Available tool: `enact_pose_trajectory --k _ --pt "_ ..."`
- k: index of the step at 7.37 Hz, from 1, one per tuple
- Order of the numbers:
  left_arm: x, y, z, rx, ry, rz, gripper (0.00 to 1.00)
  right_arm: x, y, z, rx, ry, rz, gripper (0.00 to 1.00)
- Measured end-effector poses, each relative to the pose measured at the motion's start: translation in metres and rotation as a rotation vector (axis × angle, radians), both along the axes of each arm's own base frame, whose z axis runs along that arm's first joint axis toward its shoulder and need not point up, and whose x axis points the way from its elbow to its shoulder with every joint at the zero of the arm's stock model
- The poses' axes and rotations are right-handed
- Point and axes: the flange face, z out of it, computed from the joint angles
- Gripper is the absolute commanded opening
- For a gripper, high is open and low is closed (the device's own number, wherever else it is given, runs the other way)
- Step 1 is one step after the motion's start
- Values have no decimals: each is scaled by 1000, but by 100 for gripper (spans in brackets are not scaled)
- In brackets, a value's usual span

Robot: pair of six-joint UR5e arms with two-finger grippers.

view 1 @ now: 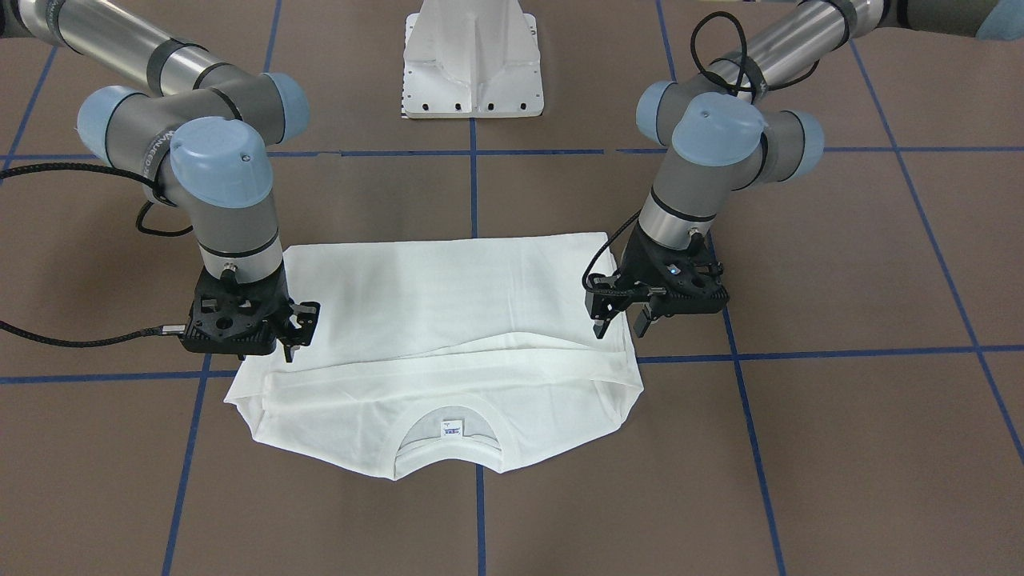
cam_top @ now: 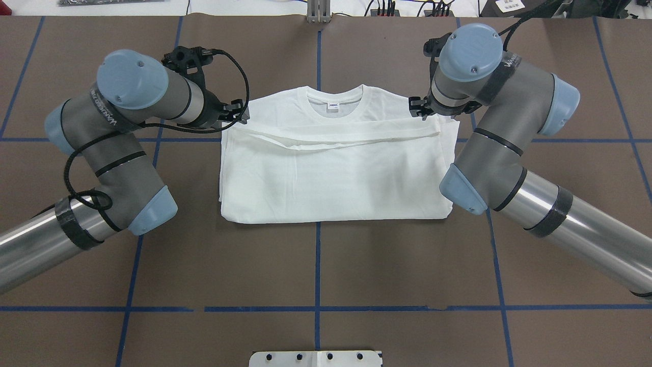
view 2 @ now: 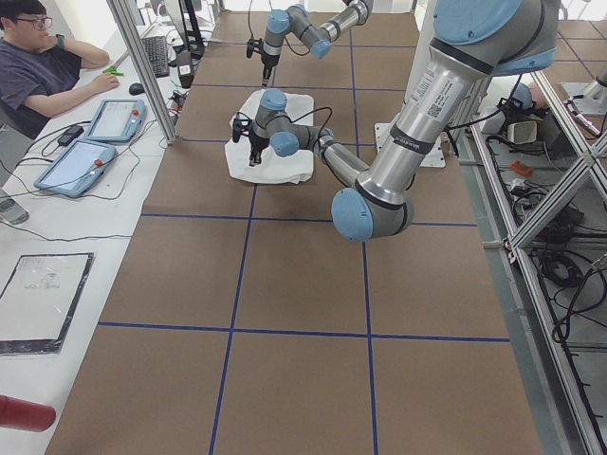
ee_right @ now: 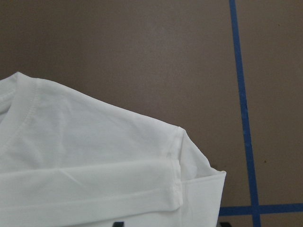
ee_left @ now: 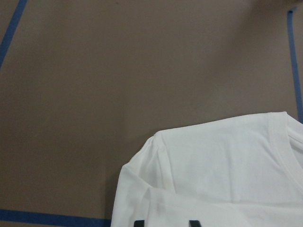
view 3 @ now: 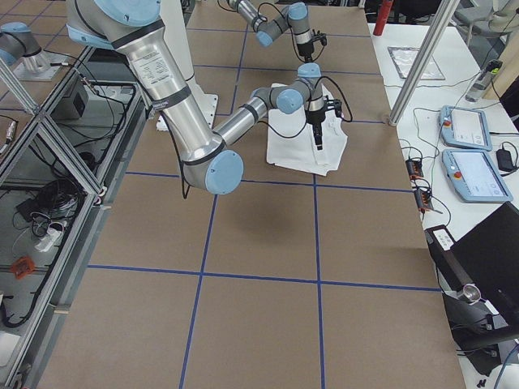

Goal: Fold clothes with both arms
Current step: 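Release the hem at the collar and lower the left gripper along the shirt side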

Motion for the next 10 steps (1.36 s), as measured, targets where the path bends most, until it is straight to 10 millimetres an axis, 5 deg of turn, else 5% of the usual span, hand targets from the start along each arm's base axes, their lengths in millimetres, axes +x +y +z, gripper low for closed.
enact_pose_trajectory --k 1,4,6,7,10 --pt "-1 30 5 -6 19 53 100 2 3 -1 7 -8 -23 99" --pt "41 111 37 -32 -13 158 94 6 7 -4 15 -18 -36 99" --pt "52 125 42 -70 -12 145 18 7 8 -4 17 -20 -35 99" --pt "55 126 42 -83 -9 132 0 8 8 -5 17 -21 -33 99" --pt "55 127 45 -95 -13 120 0 8 8 -5 18 -22 -32 99"
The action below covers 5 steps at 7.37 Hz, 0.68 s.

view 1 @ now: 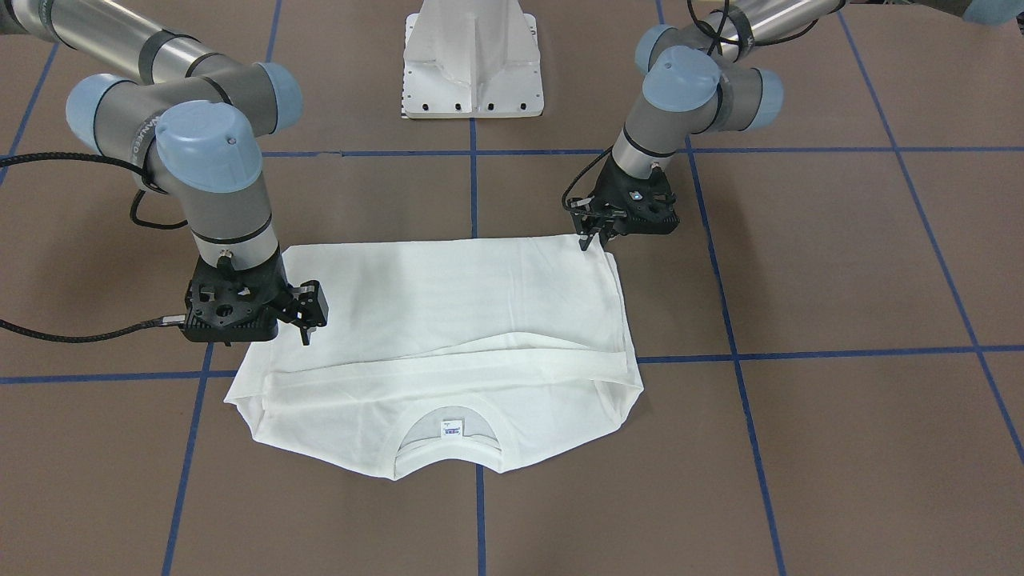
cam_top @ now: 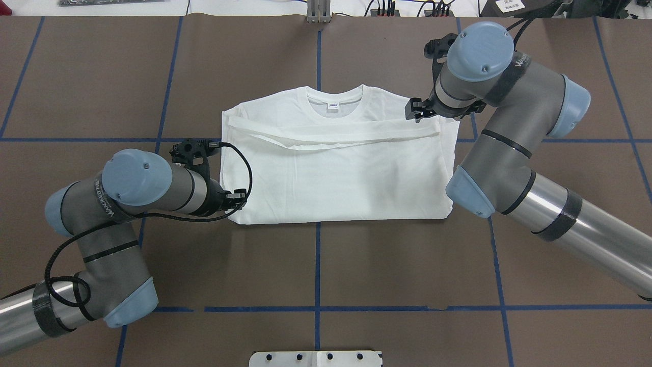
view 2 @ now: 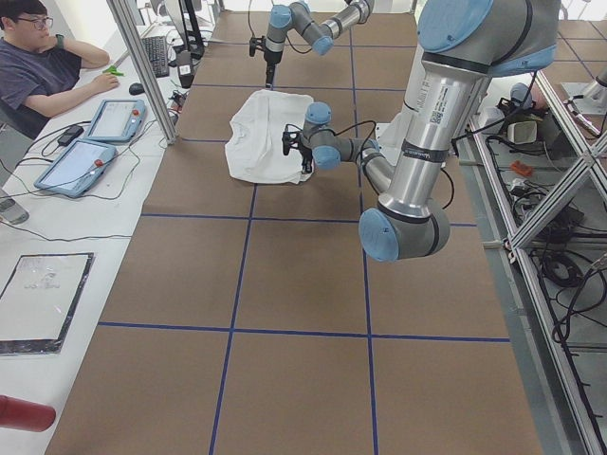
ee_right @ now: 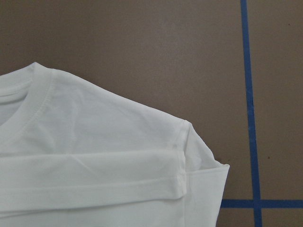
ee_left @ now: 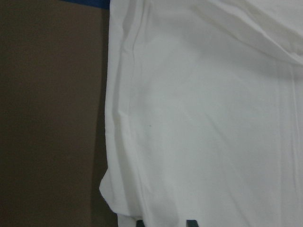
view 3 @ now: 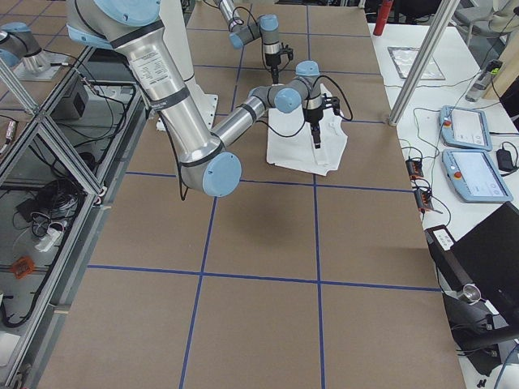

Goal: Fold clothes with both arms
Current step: 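Release the hem at the collar and lower the left gripper along the shirt side, then drag the folded shirt farther from the robot with the left gripper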

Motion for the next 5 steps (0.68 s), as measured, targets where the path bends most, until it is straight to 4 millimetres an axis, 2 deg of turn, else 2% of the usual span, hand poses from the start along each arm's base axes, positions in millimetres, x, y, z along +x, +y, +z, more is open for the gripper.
enact_pose_trajectory --k 3,4,5 --pt "-6 -1 3 0 -6 -5 0 -3 2 1 -3 0 -2 99" --pt "-14 -1 9 7 -15 -2 0 -5 4 1 -3 -3 -4 99" --pt "-31 -2 18 30 -36 4 0 -8 6 1 7 -15 -8 99"
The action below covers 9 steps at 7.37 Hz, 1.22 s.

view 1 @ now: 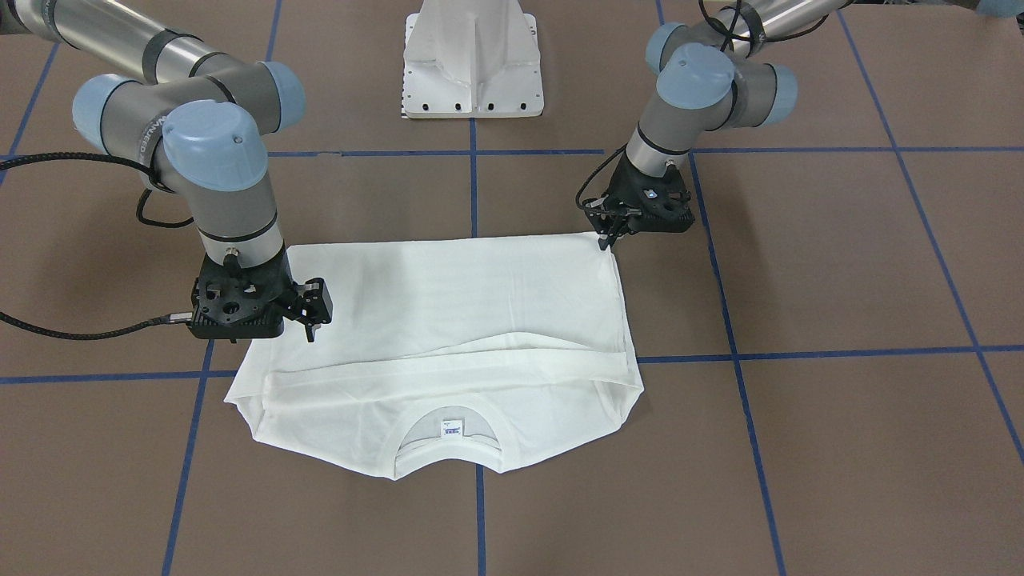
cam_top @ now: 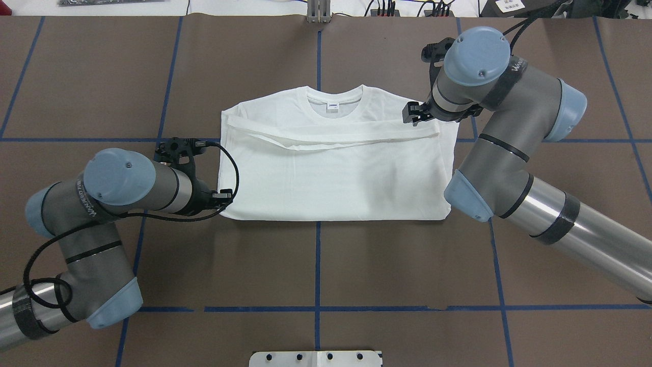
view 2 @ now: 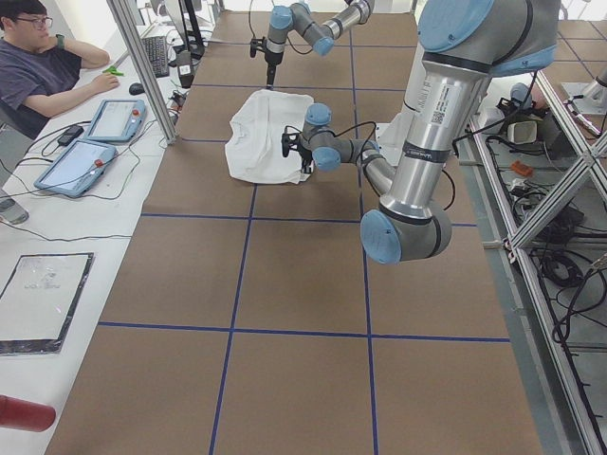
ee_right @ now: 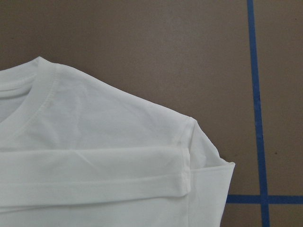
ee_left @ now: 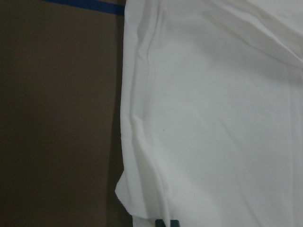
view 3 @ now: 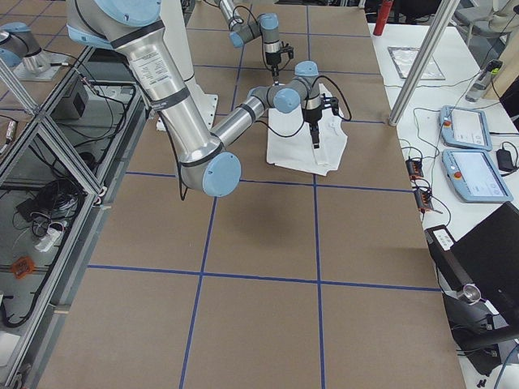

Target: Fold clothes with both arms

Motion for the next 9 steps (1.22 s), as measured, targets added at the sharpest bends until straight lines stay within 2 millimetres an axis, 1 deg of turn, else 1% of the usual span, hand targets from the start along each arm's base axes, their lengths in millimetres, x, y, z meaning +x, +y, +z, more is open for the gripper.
enact_pose_trajectory --k 1,2,3,4,5,6,7,8,9 --pt "-21 -10 11 35 -36 1 0 -2 3 4 19 -21 -5 99" --pt "-46 -33 23 77 -85 -7 0 -4 6 11 36 -40 -10 99" --pt "-75 -70 41 125 -149 -21 0 -6 9 15 47 -52 -15 99" --pt "-99 -113 59 165 -212 -30 0 -7 11 14 54 -60 -19 99" --pt "-110 -161 70 186 -264 -40 0 -9 13 13 58 -64 -22 99" --pt "-114 -209 74 187 -303 -52 0 -11 14 11 61 -68 -24 99" --pt "-116 -256 71 189 -336 -56 0 -13 16 7 62 -74 -26 99" --pt "-122 -292 64 194 -348 -41 99 -18 21 3 59 -84 -25 99" --pt "-133 -310 58 196 -327 -11 100 -28 27 -5 48 -99 -20 99"
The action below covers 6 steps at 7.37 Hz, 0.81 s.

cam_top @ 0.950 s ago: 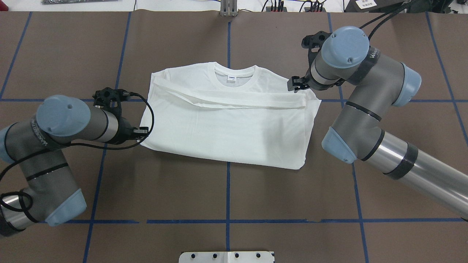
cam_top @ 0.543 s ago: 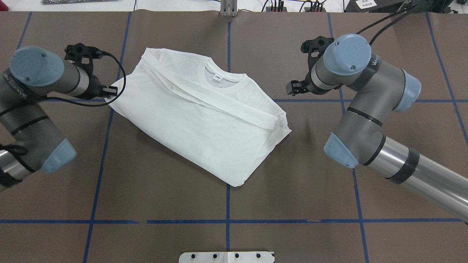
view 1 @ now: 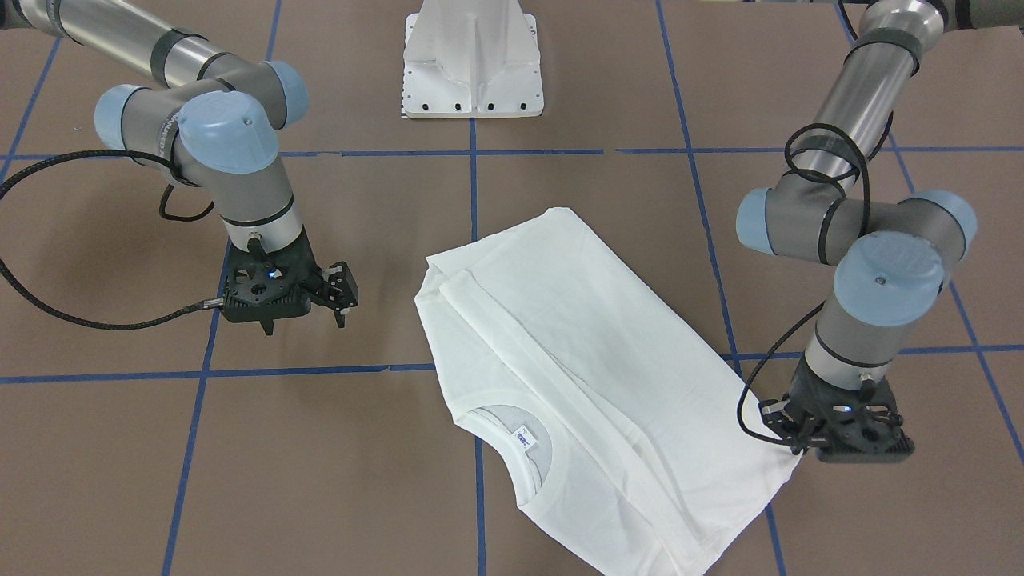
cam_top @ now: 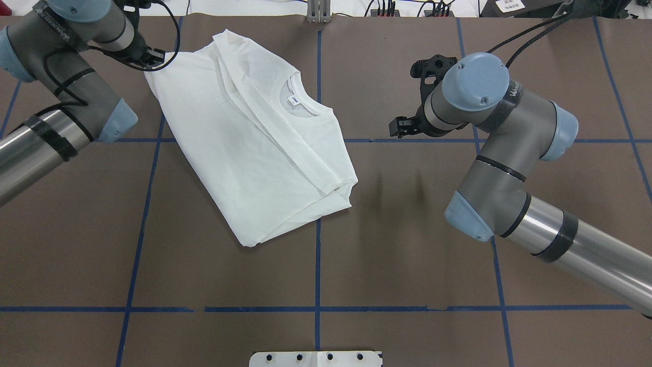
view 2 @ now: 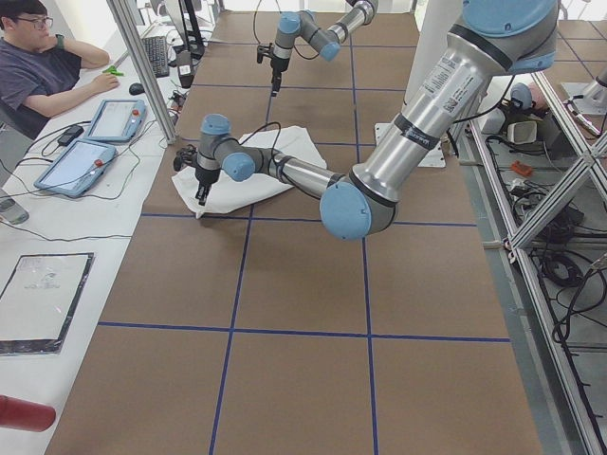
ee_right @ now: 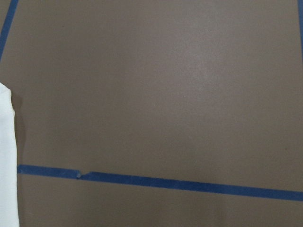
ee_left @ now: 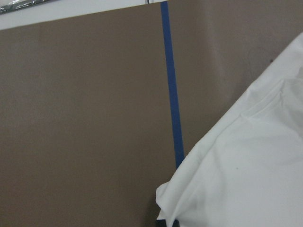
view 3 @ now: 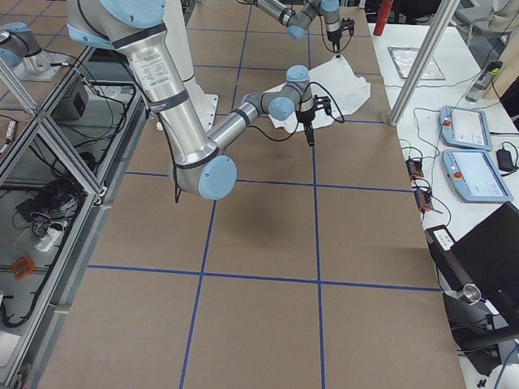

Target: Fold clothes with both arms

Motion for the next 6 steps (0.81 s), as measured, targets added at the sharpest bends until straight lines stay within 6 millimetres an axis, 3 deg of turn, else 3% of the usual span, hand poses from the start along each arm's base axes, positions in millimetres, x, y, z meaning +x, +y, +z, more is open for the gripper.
enact_pose_trajectory --k 1,4,6 --pt "-11 0 -7 5 36 31 100 -17 8 -13 -23 -25 13 99" --pt "-35 42 -22 21 143 60 100 -88 41 -55 -174 -102 152 96" --pt "-24 61 -37 -16 200 23 100 -128 63 -61 -300 -118 268 84"
